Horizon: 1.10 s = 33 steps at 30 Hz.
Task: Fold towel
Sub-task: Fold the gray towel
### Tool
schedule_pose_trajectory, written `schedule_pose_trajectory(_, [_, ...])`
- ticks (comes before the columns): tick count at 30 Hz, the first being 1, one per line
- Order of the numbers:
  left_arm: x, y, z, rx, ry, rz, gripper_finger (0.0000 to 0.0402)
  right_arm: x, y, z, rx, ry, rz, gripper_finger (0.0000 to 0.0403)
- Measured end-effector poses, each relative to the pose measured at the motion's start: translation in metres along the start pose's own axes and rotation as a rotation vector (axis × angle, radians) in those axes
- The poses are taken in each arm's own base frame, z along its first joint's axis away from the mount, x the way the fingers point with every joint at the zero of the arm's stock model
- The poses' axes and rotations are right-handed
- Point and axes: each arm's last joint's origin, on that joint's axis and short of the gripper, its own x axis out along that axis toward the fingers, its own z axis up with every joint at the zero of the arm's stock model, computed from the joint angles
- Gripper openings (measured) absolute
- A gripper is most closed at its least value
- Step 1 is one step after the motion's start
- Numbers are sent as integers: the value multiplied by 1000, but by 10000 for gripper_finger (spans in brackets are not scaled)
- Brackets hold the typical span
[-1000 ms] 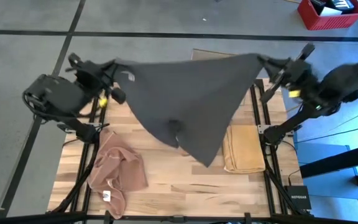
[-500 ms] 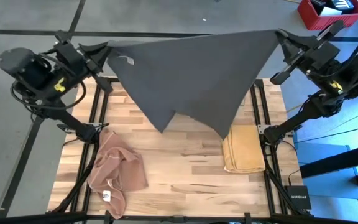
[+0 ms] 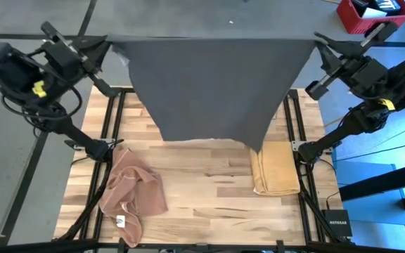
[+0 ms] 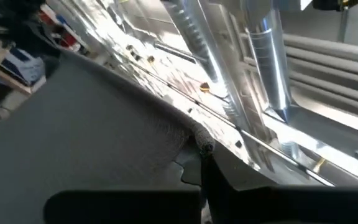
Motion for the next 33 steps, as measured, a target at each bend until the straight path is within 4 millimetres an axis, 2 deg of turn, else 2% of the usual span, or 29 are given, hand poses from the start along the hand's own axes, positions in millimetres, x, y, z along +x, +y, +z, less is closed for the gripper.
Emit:
schedule_pose_trajectory(9, [-2, 7, -1, -8, 1, 10, 4, 19, 13, -12, -57, 93, -21, 8])
schedule_pose_trajectory(20, [9, 13, -3, 107, -68, 15, 4, 44, 6, -35, -155, 81, -83, 5])
schedule_pose_trajectory(26, [11, 14, -3, 192, -121, -14, 4, 50, 13, -41, -148, 41, 3, 9])
schedule_pose_trajectory(30, [12, 6, -7, 314, -132, -82, 4, 49, 22, -45, -163, 46, 110, 4])
schedule_pose_trajectory(33, [14, -3, -13, 330, -99, -120, 2, 49, 25, -48, -183, 85, 125, 4])
